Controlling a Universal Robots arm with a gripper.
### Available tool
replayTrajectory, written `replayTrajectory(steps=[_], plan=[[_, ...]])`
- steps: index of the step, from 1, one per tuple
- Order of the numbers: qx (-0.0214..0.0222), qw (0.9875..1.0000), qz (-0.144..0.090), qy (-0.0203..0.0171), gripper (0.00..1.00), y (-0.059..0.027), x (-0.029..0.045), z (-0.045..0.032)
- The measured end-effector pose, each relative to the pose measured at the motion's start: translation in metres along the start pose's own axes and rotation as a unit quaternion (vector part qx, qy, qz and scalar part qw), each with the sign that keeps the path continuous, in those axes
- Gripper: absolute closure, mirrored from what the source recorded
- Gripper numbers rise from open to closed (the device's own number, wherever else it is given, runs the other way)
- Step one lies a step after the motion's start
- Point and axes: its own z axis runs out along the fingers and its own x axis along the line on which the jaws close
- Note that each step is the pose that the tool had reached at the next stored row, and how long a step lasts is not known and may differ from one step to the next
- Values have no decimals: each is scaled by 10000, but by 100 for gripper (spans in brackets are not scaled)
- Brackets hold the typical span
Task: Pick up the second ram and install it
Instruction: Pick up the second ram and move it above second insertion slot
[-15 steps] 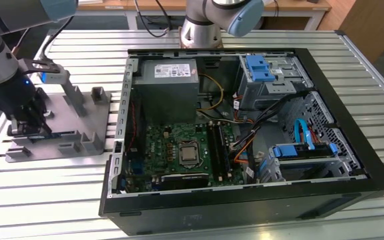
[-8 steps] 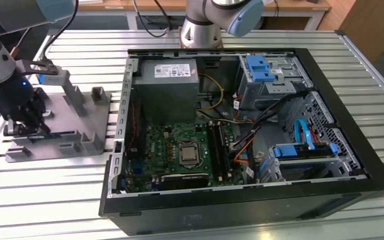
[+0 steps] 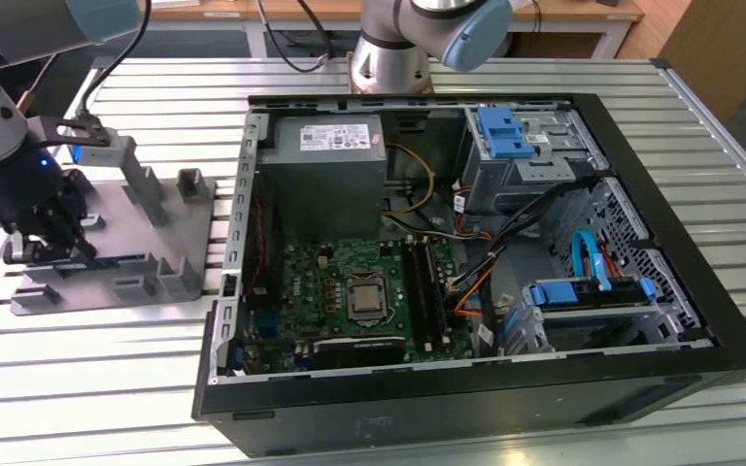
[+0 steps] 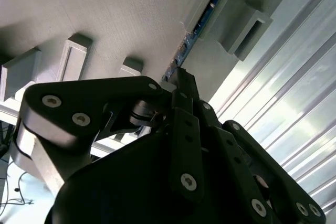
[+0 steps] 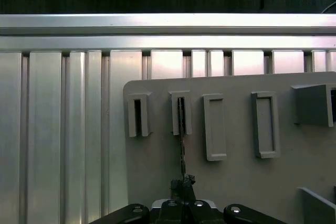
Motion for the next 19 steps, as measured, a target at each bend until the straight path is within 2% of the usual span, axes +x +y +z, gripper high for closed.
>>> replayTrajectory(steps=[2,4,7,8,11,15,18,19], plan=[[0,10000,1,0,89,0,0,0],[0,10000,3,0,77,0,0,0],[0,10000,5,0,71,0,0,0],[0,10000,5,0,64,0,0,0],[0,10000,-12,0,64,0,0,4],[-2,9995,-317,3,64,-1,-1,23],[-1,9995,-322,-39,64,0,-6,52],[-2,9995,-322,-42,64,0,-6,70]])
